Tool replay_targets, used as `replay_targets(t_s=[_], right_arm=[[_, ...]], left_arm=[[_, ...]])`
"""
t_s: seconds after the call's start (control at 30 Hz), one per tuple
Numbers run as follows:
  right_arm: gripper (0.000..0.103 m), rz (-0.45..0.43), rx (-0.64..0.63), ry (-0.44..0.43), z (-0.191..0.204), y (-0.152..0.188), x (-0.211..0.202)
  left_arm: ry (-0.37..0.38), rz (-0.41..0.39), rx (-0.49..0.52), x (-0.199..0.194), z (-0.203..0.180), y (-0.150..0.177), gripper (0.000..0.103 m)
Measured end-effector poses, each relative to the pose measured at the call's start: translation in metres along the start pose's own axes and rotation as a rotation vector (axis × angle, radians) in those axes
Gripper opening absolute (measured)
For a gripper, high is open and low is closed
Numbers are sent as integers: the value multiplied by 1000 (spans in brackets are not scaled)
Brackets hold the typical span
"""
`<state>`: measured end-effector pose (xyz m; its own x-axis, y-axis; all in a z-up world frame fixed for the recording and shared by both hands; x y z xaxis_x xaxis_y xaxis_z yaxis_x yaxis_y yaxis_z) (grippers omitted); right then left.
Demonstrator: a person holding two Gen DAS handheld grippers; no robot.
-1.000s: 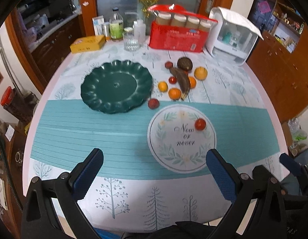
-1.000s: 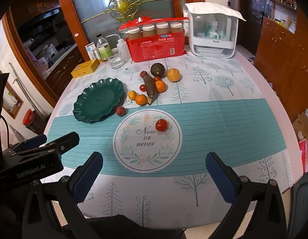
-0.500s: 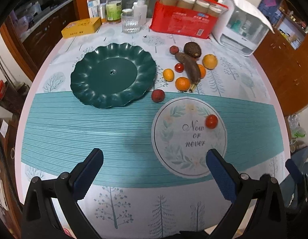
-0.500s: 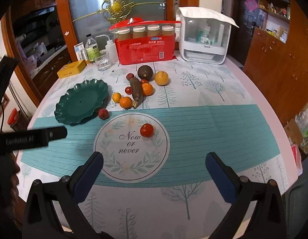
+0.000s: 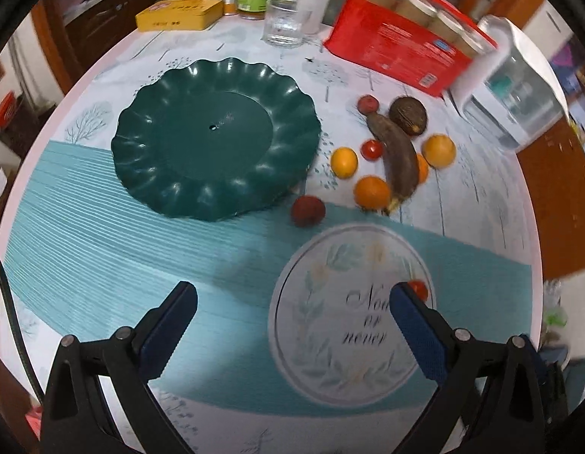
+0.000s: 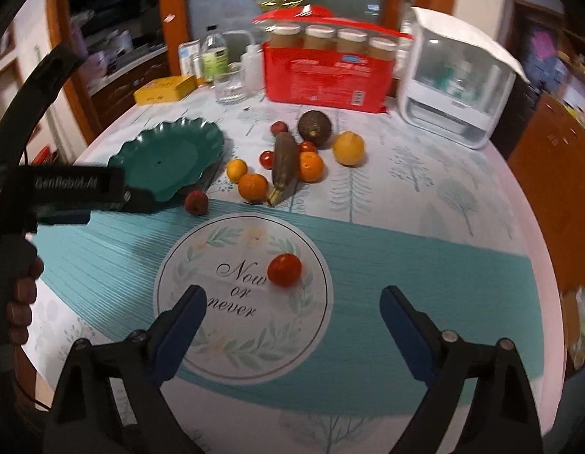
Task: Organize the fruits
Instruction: 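Grasp the lychee with the left tool while the right tool grasps the coaster tomato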
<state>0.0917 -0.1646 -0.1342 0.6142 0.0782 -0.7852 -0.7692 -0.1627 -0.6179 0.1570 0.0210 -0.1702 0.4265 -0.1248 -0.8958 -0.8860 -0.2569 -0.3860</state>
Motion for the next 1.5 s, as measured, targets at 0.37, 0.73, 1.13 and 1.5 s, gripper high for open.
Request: replay_targets(t_s=[0.37,0.73,1.13,1.5], right_arm=[[73,42,-138,-148,-6,-6,70],[56,100,-192,-248,-2,0,102],[48,152,-174,-305,-2,4,120],[36,174,-152,-326,-5,6,125]], left_arm=[[-37,-20,-145,59,-6,-23,93],[-72,-39,-167,103,-15,-31,80],[-129,-82,-110,119,-18,-39,57],[-127,-85,-65,117,-21,-38,30]])
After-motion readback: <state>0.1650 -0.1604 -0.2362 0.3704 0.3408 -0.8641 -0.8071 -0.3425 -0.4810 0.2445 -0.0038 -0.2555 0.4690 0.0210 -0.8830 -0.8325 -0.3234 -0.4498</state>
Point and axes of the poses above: each gripper's, at about its wrist camera, not at the fingertips, and x roughly the way its jaws point, z to its left, y to its underside, the point moved 4 cm from there along x, roughly the way its jaws point, and after that the axes turned 4 degrees about -z, right-handed, at the moved point
